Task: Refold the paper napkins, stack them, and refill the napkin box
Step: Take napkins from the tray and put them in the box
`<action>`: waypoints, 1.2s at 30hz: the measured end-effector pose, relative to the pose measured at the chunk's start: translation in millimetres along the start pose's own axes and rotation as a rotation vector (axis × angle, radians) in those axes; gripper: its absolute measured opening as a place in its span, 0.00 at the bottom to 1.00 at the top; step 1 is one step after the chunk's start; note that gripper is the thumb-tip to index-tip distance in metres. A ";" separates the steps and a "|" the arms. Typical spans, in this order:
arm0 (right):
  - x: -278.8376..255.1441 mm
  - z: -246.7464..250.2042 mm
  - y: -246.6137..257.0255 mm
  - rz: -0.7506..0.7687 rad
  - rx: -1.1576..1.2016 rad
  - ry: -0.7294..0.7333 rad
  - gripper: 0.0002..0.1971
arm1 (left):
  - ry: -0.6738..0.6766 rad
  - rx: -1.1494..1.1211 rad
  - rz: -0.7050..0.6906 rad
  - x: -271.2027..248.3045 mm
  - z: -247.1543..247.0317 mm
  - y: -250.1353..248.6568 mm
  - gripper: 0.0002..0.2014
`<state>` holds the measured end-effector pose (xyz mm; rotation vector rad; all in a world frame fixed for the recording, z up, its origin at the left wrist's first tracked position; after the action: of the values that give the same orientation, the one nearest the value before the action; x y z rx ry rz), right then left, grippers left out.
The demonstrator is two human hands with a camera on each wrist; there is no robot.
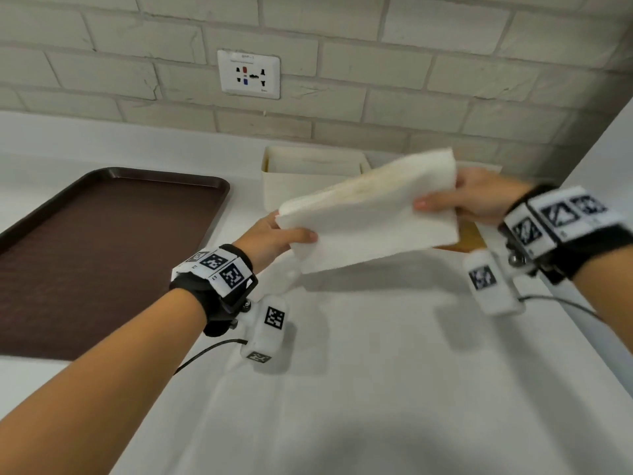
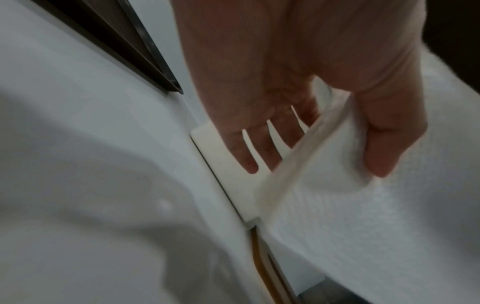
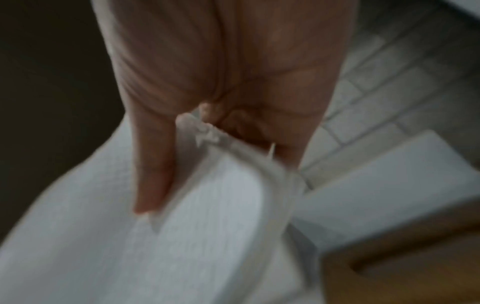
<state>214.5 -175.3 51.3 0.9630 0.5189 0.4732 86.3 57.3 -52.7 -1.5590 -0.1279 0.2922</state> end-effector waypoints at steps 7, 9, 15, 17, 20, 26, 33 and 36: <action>7.5 -44.6 -92.6 -0.161 0.237 -0.007 0.26 | 0.081 0.299 0.023 -3.2 -2.1 16.7 0.18; 7.5 -50.3 -104.0 -0.175 0.200 0.012 0.24 | 0.075 0.325 0.032 -4.2 -2.8 23.5 0.18; 2.2 -49.0 -113.7 -0.182 0.178 0.067 0.37 | 0.078 0.306 0.067 -6.7 -5.5 29.3 0.33; -2.0 -51.1 -113.1 -0.201 0.093 0.161 0.33 | 0.097 0.327 0.106 -6.1 -6.2 30.8 0.36; -5.6 -52.0 -114.1 -0.230 0.026 0.177 0.26 | 0.115 0.375 0.158 -6.1 -9.7 34.1 0.48; 8.1 -61.6 -118.7 -0.154 0.128 0.177 0.51 | 0.088 0.336 0.156 -2.1 -15.3 35.0 0.42; 21.6 -52.9 -122.9 -0.117 0.117 0.156 0.57 | 0.033 0.414 0.128 0.7 -8.6 26.6 0.27; 15.6 -57.0 -126.2 -0.165 0.066 0.186 0.59 | 0.131 0.478 0.167 -3.9 -9.8 28.9 0.36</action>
<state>210.7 -191.3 -87.1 0.9352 0.7795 0.4011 82.2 46.5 -81.2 -1.1103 0.1667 0.3235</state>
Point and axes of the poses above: each hand's wrist, its own x-axis towards the middle knuckle, its own z-axis out of the back of the hand, y = z × x, the point moved 2 cm from there along x, towards the middle knuckle, and after that the axes turned 2 degrees about x, right-handed, at the moved point
